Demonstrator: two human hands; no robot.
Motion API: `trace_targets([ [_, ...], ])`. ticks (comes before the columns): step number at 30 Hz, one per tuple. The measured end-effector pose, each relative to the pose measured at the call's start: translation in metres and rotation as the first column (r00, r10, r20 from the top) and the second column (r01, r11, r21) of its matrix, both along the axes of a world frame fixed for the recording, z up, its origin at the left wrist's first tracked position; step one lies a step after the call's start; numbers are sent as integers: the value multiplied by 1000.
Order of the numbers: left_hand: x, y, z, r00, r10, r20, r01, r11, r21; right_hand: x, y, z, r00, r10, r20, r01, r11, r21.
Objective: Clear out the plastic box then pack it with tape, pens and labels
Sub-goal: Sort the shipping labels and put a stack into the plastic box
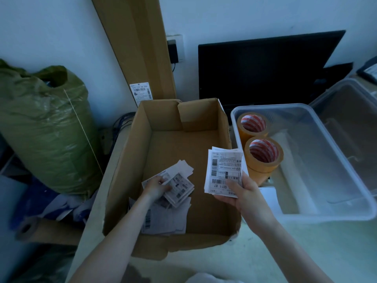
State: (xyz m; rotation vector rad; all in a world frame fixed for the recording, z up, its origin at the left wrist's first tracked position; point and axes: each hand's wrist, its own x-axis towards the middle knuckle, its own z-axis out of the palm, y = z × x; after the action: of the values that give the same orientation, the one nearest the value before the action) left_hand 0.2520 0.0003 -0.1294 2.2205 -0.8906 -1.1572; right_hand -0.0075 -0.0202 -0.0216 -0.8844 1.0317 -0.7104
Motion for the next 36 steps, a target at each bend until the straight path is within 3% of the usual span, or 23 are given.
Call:
trace_targets([
  [6,7,14,-13,997,31,-67,-24,994,104,0,1,1,1000,-2,-3,2,1000,-3],
  [12,-8,10,-17,959,-207,194,154,954,257,2,1,2,1000,-9,-13,9,1000,0],
  [15,-23,9,-20,907,-254,337,134,930,342,2,1,2,1000,-12,-15,12,1000,-1],
  [21,-38,8,-24,883,-309,354,189,923,335,2,2,3,1000,-14,-28,14,1000,-13],
  [24,-34,10,-20,900,-284,331,188,938,291,2,2,3,999,-10,-31,10,1000,-14],
  [28,-27,8,2,937,-291,194,246,943,226,1,1,3,999,-7,-32,6,1000,-15],
  [31,-29,9,46,997,-77,18,76,997,30,2,1,3,999,-9,-34,8,999,-40],
  [36,-41,29,106,973,82,-214,-131,965,-226,5,3,4,999,-32,-36,30,998,-60],
])
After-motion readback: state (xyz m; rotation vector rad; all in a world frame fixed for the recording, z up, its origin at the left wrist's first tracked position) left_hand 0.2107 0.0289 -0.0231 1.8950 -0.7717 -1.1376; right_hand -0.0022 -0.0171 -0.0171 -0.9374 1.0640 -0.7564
